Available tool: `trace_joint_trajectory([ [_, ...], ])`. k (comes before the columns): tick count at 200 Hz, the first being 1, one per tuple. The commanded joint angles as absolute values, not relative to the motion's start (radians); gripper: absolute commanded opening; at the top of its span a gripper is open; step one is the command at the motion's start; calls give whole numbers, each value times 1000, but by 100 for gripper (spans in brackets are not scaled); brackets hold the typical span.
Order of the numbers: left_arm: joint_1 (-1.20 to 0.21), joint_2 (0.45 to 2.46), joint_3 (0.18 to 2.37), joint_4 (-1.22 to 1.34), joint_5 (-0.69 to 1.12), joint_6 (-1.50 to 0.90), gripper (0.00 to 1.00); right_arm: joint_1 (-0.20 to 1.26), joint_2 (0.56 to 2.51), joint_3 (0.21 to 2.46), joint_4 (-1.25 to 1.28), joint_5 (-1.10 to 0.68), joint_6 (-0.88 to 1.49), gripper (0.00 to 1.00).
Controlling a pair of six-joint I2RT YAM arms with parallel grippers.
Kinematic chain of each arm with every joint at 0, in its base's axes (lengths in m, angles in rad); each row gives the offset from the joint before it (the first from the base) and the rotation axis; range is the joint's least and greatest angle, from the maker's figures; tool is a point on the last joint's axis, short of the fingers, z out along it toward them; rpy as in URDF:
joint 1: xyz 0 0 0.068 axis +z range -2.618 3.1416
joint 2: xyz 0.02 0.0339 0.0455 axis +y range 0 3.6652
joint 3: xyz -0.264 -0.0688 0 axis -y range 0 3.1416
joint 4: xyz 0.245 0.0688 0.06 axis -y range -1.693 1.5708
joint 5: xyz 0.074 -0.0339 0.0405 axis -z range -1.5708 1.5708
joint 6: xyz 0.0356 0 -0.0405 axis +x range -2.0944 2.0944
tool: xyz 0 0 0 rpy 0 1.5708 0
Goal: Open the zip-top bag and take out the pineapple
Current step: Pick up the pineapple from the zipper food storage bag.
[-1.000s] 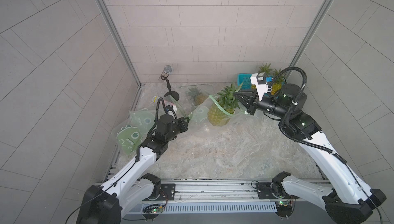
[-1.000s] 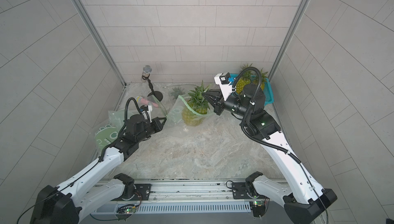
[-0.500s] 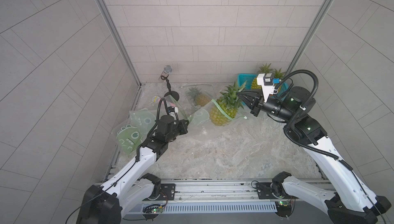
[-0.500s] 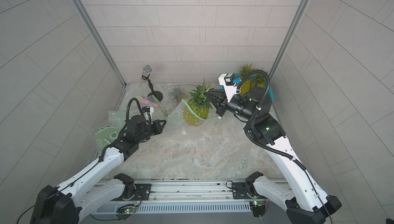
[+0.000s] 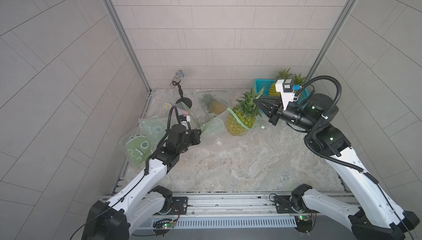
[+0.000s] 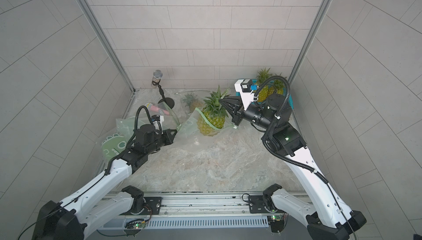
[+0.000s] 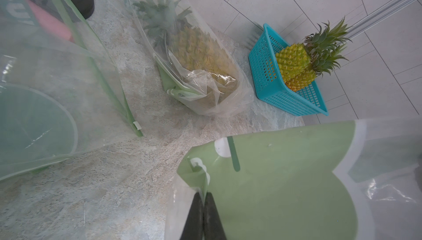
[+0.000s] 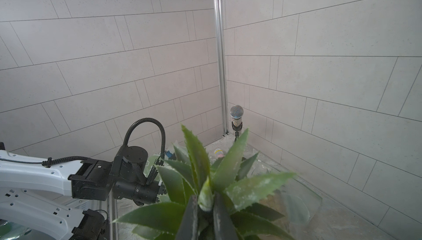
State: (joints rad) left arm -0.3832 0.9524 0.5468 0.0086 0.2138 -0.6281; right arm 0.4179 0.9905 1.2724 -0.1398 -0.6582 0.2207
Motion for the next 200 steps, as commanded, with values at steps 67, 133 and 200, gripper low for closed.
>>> trace_joint_trajectory([
  [67, -358, 911, 488, -35, 103, -660, 0, 414, 914, 1302, 24, -628, 225, 0],
  [133, -353, 911, 498, -71, 84, -655, 0, 413, 895, 1299, 40, -634, 228, 0],
  [200, -352, 920, 582, -191, 62, -508, 0, 414, 882, 1292, 40, -633, 221, 0],
])
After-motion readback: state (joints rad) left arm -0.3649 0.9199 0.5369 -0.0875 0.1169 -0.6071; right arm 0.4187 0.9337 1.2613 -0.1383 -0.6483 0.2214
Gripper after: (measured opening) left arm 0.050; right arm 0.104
